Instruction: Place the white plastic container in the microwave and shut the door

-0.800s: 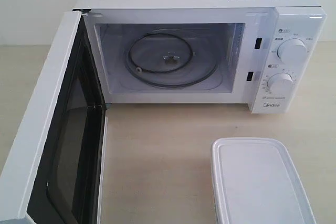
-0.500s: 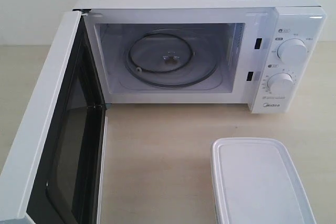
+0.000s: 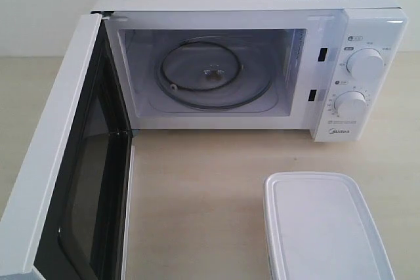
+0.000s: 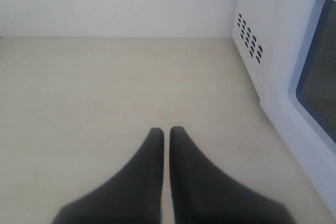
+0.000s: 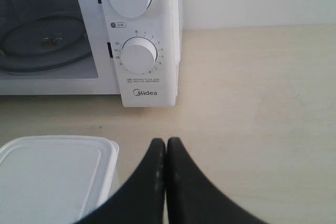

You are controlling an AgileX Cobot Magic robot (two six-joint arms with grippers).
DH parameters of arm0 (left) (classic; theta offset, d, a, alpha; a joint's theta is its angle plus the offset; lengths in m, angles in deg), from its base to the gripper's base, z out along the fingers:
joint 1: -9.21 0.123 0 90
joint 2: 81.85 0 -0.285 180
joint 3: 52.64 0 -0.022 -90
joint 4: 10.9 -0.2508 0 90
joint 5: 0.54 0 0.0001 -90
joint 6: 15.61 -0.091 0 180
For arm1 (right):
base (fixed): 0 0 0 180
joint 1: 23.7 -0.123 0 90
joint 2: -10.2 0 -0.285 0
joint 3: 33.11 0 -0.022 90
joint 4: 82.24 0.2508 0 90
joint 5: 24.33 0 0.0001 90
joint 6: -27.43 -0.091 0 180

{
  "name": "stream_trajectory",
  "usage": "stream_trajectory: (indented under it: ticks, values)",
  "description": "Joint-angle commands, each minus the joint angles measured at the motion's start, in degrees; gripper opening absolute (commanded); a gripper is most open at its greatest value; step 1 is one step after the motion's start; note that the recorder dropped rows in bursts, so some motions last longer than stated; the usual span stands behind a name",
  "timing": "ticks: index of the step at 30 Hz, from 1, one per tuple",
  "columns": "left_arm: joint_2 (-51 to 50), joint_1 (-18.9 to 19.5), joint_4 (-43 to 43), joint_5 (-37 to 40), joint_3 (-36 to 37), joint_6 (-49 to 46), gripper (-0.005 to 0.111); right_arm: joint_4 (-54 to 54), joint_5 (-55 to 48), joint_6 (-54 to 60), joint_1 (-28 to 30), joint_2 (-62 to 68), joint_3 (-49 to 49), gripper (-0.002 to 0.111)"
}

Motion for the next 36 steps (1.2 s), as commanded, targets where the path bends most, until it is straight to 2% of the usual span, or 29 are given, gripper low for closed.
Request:
stream_trajectory:
  ticks: [1,13,23,26,33,36]
  values:
    - [0.48,0.08,0.48,0.00,0.21,0.50,0.004,-0.33,0.32,-0.03,0.20,-0.27,0.02,0.000]
    - [0.48,0.08,0.48,0.00,0.21,0.50,0.004,-0.33,0.32,-0.03,0.20,-0.27,0.02,0.000]
    - [0.48,0.08,0.48,0.00,0.21,0.50,0.004,-0.59,6.19,-0.03,0.20,-0.27,0.02,0.000]
    - [0.48,0.08,0.48,0.00,0.21,0.50,0.004,0.00,13.68,-0.93,0.20,-0.27,0.02,0.000]
    - [0.48,0.08,0.48,0.00,0.21,0.50,0.004,2.84,38.58,-3.14,0.20,-0.27,0.02,0.000]
    - [0.48,0.08,0.48,0.00,0.21,0.50,0.004,4.46,54.05,-2.59,0.20,-0.27,0.02,0.000]
